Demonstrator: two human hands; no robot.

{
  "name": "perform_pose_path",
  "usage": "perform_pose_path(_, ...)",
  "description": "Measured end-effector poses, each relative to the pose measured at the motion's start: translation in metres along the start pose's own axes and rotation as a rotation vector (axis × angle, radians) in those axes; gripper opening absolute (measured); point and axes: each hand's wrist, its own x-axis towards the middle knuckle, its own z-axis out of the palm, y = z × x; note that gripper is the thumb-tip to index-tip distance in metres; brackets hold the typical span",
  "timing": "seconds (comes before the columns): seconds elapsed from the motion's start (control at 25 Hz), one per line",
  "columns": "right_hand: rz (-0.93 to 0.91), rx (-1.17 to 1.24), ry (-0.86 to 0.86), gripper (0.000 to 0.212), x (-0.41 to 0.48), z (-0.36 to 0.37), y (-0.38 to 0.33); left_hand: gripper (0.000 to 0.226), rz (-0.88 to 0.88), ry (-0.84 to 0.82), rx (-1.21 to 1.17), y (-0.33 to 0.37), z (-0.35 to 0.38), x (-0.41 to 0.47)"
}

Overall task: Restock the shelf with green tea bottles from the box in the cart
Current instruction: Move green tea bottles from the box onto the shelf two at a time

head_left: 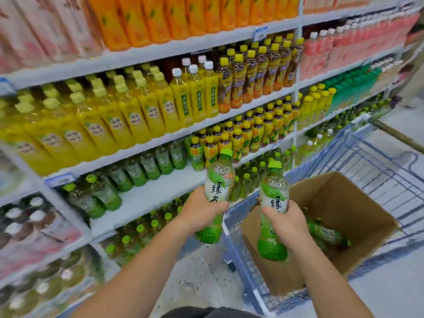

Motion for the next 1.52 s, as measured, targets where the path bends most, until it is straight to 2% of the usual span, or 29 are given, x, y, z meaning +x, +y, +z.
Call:
perform_pose_path(0.28,-0.076,-0.093,-0.199,0.023,-0.034,0.091,-0.018,0.046,-0.112,0.196,-0.061,-0.066,-0.087,-0.036)
perform_pose_path(0.52,-0.023,-0.149,-0.336,0.026,-0.055,0.192,-0.012,0.045,-0.169,0.299,-0.04,-0.133,-0.172,-0.05)
perform_pose_path(0.68,-0.04,-0.179,-0.331,0.024,-0.048,0.257,-0.007,0.039,-0.138,0.359,-0.022,-0.181,-0.213,-0.036)
perform_pose_path(0.96,-0.09,-0.28,-0.355,0.026,0.012,0.351,0.024,0.031,-0.109,0.488,-0.085,-0.26,-0.218,0.046)
perform_pose_path(1.16,-0.226,-0.306,-0.417,0.033,0.067,0.408,0.045,0.031,-0.095,0.555,-0.129,-0.305,-0.217,0.119)
perform_pose_path(1.32,-0.355,-0.323,-0.435,0.03,0.11,0.44,0.05,0.033,-0.11,0.664,-0.093,-0.32,-0.218,0.16)
perform_pose_path(1.52,-0.5,-0.278,-0.451,0.035,0.15,0.464,0.036,0.036,-0.024,0.783,-0.086,-0.317,-0.213,0.192)
